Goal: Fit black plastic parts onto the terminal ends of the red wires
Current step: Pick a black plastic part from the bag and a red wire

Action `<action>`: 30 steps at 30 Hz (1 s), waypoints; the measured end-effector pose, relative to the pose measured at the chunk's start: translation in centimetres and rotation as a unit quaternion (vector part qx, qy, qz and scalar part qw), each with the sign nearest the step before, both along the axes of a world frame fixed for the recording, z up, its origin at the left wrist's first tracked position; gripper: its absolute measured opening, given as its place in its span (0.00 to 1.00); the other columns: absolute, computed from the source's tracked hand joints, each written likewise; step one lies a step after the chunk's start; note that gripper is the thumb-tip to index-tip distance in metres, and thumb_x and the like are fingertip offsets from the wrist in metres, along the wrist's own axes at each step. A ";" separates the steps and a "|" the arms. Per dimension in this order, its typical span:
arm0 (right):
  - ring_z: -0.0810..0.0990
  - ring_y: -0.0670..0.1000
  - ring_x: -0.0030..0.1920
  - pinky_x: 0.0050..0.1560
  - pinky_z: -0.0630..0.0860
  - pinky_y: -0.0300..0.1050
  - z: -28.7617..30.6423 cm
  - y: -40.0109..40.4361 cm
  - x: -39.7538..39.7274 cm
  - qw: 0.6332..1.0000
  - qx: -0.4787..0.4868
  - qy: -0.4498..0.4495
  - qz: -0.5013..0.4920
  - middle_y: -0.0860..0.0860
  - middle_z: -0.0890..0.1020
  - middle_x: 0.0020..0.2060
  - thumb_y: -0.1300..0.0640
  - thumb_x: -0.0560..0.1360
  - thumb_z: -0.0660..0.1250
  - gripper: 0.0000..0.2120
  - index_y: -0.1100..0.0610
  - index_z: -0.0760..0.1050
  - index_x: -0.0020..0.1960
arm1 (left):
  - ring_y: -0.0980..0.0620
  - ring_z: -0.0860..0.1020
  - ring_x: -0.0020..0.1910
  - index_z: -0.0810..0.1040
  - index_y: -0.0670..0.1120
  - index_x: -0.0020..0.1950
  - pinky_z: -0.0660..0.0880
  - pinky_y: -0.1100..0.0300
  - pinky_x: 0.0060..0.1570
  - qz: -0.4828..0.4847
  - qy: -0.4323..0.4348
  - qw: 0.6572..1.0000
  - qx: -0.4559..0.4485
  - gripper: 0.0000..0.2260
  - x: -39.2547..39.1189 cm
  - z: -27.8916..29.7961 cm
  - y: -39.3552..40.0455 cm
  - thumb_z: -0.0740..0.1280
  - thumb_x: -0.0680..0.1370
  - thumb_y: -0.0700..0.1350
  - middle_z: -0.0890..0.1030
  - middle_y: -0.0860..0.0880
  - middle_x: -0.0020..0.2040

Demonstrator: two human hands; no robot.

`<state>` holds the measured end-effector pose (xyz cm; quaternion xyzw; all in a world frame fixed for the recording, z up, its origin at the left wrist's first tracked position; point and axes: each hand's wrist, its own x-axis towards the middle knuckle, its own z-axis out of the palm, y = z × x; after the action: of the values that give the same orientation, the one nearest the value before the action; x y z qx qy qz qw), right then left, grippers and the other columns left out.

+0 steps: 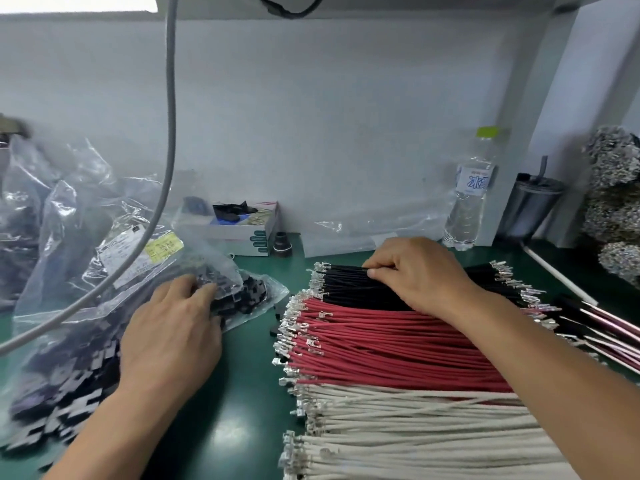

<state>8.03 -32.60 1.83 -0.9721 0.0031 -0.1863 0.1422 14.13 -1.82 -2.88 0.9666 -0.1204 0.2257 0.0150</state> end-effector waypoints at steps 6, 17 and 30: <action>0.77 0.48 0.42 0.43 0.71 0.46 3.5 -1.7 -1.4 0.977 -0.012 -0.212 -0.014 0.43 0.79 0.41 0.53 0.82 0.65 0.09 0.50 0.83 0.57 | 0.45 0.79 0.53 0.85 0.52 0.51 0.80 0.50 0.44 0.008 -0.006 1.000 -0.002 0.07 -0.2 0.8 0.0 0.72 0.76 0.52 0.80 0.51 0.53; 0.84 0.49 0.41 0.54 0.83 0.48 10.3 -5.2 -3.1 0.883 0.383 -0.269 -0.028 0.49 0.87 0.38 0.61 0.72 0.77 0.07 0.50 0.84 0.44 | 0.51 0.77 0.52 0.85 0.52 0.50 0.79 0.52 0.45 -0.039 0.077 0.996 0.029 0.08 0.0 0.6 1.3 0.67 0.76 0.45 0.73 0.56 0.50; 0.75 0.40 0.43 0.46 0.69 0.32 6.7 1.3 -9.2 0.978 0.003 -0.204 0.044 0.41 0.76 0.41 0.50 0.81 0.63 0.11 0.45 0.81 0.59 | 0.52 0.74 0.61 0.81 0.61 0.62 0.78 0.54 0.55 -0.039 0.100 0.994 0.026 0.12 -0.4 1.3 2.2 0.66 0.80 0.58 0.71 0.55 0.55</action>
<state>-1.18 -31.26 8.55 -0.9126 -0.0677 -0.3739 0.1510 13.74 0.36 -1.54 0.9791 -0.1613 0.1237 0.0105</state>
